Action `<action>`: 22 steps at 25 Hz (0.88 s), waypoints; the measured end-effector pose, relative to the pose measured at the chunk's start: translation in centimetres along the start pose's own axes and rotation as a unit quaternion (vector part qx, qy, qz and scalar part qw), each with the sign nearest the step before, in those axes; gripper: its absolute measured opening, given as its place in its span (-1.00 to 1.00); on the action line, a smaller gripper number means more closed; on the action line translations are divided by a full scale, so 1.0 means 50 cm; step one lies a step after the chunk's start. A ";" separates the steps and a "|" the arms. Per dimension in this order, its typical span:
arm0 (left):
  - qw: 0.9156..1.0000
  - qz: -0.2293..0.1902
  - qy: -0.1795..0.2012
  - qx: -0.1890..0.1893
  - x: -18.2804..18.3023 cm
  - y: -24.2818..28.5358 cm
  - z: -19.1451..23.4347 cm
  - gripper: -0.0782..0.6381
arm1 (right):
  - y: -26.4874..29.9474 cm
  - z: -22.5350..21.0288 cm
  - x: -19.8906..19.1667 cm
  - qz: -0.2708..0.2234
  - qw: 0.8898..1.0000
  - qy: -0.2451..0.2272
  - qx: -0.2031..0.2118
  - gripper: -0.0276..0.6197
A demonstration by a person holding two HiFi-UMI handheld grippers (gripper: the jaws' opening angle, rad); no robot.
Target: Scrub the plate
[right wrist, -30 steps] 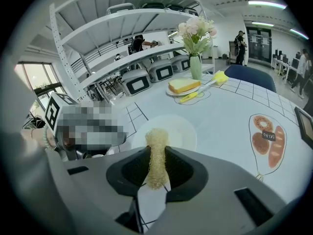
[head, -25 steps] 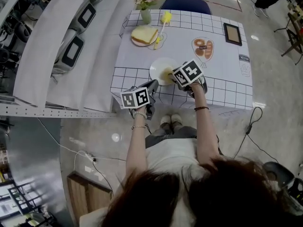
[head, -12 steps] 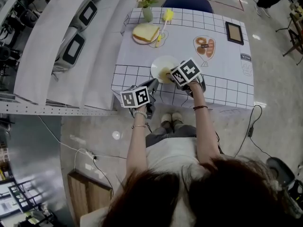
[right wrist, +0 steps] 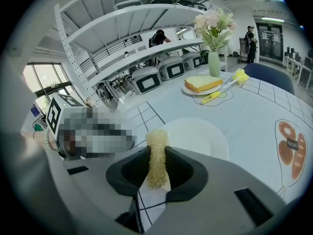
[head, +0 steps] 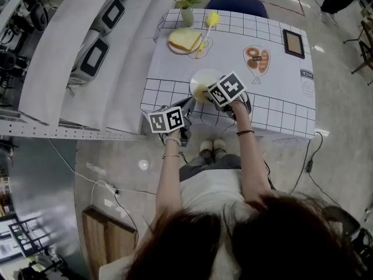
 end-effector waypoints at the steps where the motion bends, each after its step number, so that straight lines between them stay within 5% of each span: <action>1: 1.000 -0.001 -0.001 0.000 0.001 -0.001 0.002 -0.75 | 0.003 0.001 0.002 0.001 1.000 0.000 0.001 -0.67; 22: 1.000 -0.008 -0.004 0.008 0.031 -0.004 0.052 -0.75 | 0.038 -0.011 0.045 -0.011 1.000 0.004 0.003 -0.67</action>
Point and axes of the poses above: the fingertips, and each gripper's own axes: y forward along the fingers, z to its left, x out of its top, the point moved 3 cm from there along -y, backward along the fingers, and after that the axes turned 15 degrees about x, right-handed, at the moved point
